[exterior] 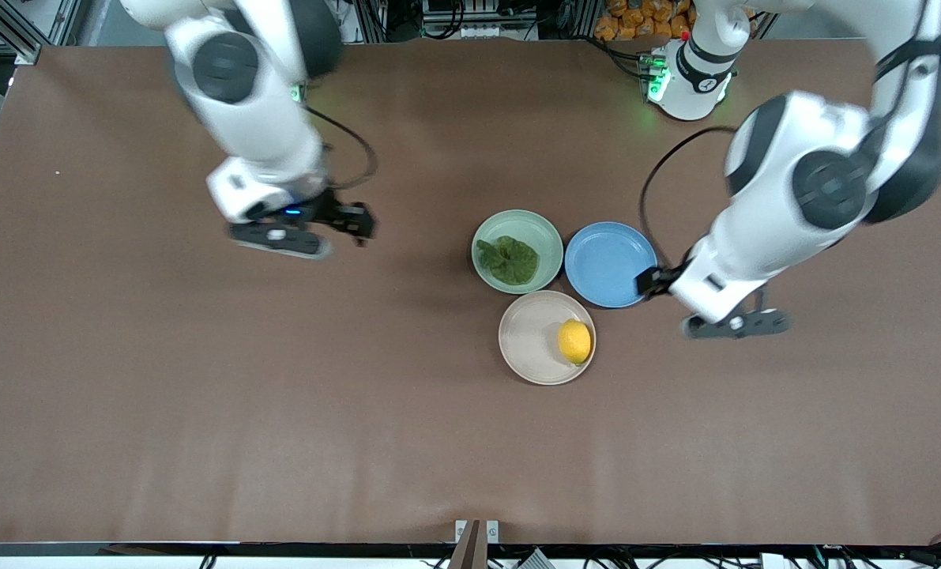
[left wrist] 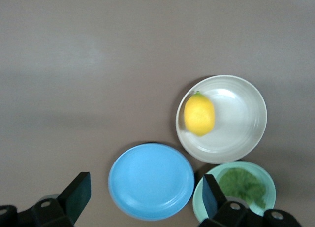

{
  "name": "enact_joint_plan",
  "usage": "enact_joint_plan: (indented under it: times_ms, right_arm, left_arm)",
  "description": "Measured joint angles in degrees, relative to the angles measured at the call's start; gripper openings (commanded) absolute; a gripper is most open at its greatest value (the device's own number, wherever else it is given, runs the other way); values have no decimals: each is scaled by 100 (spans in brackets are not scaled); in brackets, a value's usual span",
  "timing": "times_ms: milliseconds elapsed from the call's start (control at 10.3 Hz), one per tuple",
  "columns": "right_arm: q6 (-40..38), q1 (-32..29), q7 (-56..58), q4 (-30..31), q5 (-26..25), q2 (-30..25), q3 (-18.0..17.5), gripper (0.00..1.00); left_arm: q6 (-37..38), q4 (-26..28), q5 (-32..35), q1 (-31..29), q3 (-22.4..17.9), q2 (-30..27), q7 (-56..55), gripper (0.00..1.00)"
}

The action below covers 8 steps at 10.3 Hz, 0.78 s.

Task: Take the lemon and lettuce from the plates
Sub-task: 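Move the right gripper to the lettuce while the left gripper reaches the lemon, then grasp the lettuce with the right gripper while the left gripper grasps the lemon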

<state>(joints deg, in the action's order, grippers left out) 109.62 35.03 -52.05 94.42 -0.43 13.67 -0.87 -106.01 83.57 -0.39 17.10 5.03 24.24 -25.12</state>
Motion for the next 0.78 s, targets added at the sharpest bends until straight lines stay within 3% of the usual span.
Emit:
enact_joint_plan:
  times_ms: [389,779]
  right_arm:
    - [1134,995,-1979,-142,-86,1082,10,100]
    - [1627,1530,-3250,-675,-339,2224,20,100]
  left_arm:
    - [-1443,-16,-579,4,-23,1021,-96,100]
    - [-2263,-28,-1059,-15,-36,1492,-114,100]
